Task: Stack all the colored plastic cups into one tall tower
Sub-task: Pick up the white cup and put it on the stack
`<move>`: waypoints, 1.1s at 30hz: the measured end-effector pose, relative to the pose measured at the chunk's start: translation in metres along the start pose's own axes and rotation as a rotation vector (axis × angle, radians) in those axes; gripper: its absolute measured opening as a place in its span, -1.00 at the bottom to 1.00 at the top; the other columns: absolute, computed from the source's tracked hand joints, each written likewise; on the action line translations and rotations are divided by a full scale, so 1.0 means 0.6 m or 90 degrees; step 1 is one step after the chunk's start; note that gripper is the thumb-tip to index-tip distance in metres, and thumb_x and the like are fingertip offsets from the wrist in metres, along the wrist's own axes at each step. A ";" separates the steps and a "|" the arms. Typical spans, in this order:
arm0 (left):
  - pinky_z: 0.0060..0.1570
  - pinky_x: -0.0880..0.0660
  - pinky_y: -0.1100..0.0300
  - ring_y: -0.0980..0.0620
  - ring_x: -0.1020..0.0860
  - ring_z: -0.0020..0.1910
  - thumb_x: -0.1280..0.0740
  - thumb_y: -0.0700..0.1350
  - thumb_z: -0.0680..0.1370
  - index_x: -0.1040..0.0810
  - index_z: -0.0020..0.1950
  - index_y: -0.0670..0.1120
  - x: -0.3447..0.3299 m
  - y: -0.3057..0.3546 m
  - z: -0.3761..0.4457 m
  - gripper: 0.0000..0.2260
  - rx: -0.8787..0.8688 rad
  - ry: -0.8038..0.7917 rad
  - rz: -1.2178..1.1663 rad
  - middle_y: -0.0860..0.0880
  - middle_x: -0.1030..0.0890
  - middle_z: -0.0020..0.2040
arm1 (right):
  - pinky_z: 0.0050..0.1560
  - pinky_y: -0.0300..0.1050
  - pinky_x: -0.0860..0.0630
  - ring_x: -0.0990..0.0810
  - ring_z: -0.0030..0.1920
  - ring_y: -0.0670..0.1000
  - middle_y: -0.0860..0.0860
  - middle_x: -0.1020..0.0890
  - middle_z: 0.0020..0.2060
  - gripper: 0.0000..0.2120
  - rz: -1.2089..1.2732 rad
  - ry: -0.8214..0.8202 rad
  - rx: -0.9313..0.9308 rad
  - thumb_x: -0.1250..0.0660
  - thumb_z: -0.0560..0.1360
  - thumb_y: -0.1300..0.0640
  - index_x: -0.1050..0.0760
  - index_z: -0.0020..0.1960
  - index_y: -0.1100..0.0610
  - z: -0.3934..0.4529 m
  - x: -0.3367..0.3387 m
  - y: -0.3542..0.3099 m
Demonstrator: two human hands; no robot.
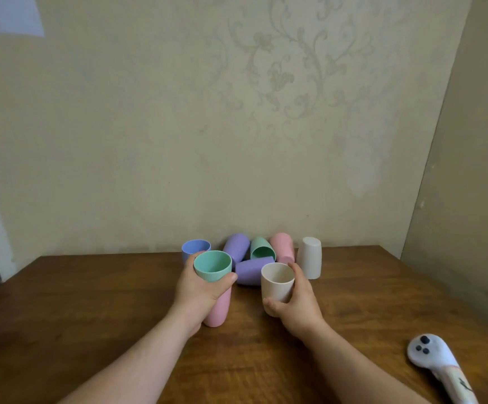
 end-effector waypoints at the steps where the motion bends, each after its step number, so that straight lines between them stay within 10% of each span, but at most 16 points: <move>1: 0.17 -0.58 0.06 0.03 -0.68 0.14 -0.72 -0.08 0.28 -0.55 0.31 0.05 0.000 0.000 0.000 -0.34 -0.004 0.007 0.005 0.07 -0.71 0.14 | 0.35 -0.15 -0.44 -0.51 0.44 -0.04 -0.07 -0.48 0.47 0.03 -0.004 -0.009 0.000 -0.70 0.40 0.09 -0.21 0.70 -0.14 0.003 -0.002 0.001; 11: 0.21 -0.60 0.04 0.10 -0.67 0.16 -0.68 0.06 0.19 -0.54 0.31 0.15 0.002 -0.001 0.004 -0.28 -0.005 0.004 0.028 0.13 -0.70 0.16 | 0.37 0.16 -0.65 -0.68 0.30 0.01 -0.03 -0.64 0.33 -0.05 0.138 0.069 0.082 -0.67 0.22 -0.28 -0.26 0.49 -0.38 0.049 0.009 -0.141; 16: 0.14 -0.65 -0.01 0.08 -0.71 0.12 -0.71 -0.07 0.26 -0.61 0.22 0.21 0.000 -0.018 -0.004 -0.41 0.044 -0.020 0.014 0.13 -0.76 0.11 | -0.04 -0.33 -0.67 -0.72 -0.01 -0.30 -0.24 -0.63 0.11 -0.14 0.191 -0.022 0.138 -0.66 0.49 0.10 -0.26 0.63 -0.13 0.041 -0.018 -0.246; 33: 0.04 -0.71 0.04 0.15 -0.75 0.02 -0.68 0.06 0.26 -0.63 0.24 0.17 -0.007 -0.018 -0.004 -0.42 0.037 -0.044 0.020 0.16 -0.79 0.03 | 0.40 -0.01 -0.55 -0.55 0.41 0.04 -0.03 -0.49 0.49 0.02 0.062 -0.277 0.077 -0.40 0.36 0.19 -0.09 0.74 -0.14 0.015 -0.110 -0.194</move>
Point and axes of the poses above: each hand's wrist, its own z-axis towards the middle knuckle, its own x-axis out of the back of the hand, y = z × x, the point moved 7 cm from there along z, towards the middle knuckle
